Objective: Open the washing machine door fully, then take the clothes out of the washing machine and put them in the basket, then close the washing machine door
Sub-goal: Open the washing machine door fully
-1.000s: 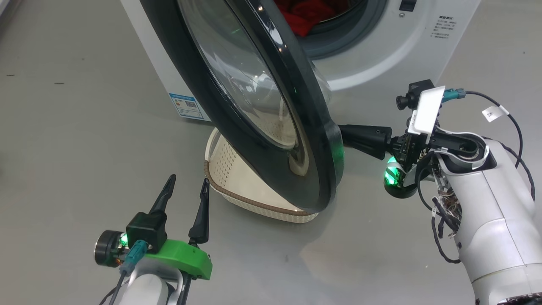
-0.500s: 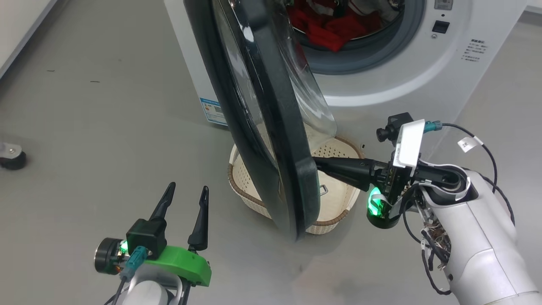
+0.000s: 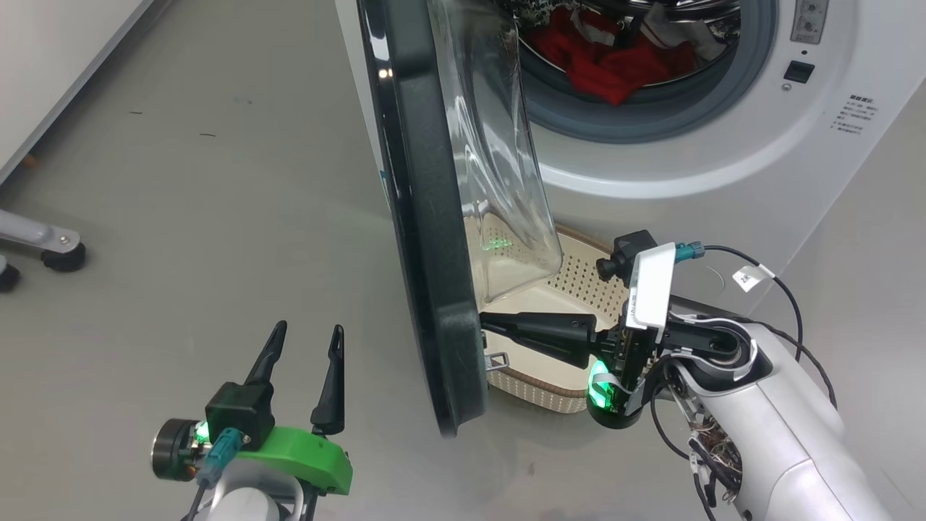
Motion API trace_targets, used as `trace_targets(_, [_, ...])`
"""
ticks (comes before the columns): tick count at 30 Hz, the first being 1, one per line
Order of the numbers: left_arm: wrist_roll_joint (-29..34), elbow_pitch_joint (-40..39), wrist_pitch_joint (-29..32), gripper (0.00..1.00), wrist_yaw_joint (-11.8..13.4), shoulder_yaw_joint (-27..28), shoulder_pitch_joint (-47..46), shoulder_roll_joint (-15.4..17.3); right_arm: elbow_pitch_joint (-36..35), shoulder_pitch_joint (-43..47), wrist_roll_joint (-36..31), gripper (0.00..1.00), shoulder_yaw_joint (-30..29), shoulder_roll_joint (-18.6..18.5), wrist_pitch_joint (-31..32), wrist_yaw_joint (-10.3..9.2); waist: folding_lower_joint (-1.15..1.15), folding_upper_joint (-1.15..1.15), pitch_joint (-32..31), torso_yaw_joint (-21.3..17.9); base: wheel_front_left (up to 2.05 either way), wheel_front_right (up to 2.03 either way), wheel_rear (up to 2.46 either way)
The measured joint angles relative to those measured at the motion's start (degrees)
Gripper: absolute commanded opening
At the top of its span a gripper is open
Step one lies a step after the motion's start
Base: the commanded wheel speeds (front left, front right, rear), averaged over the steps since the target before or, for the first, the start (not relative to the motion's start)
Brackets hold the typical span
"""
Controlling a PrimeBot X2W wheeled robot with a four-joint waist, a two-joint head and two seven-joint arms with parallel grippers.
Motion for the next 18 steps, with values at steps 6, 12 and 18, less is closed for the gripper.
trace_targets(6, [0.0,-0.1,0.0,1.00,0.3,0.3,0.2,0.0,-1.3,0.1,1.2,0.00,3.3,0.1,-2.0,0.00,0.00,0.00,-0.3,0.4,0.00,0.00,0.00])
trace_targets(12, [0.0,-0.3,0.0,1.00,0.3,0.5,0.4,0.0,-2.2,0.8,2.2,0.00,4.4,0.1,-4.4,0.00,0.00,0.00,-0.5,0.4,0.00,0.00,0.00])
trace_targets(18, [0.0,-0.5,0.0,1.00,0.3,1.0,0.7,0.0,-2.4,2.0,3.8,0.00,3.4,0.2,-7.9,0.03,0.00,0.00,-0.6,0.0,0.00,0.00,0.00])
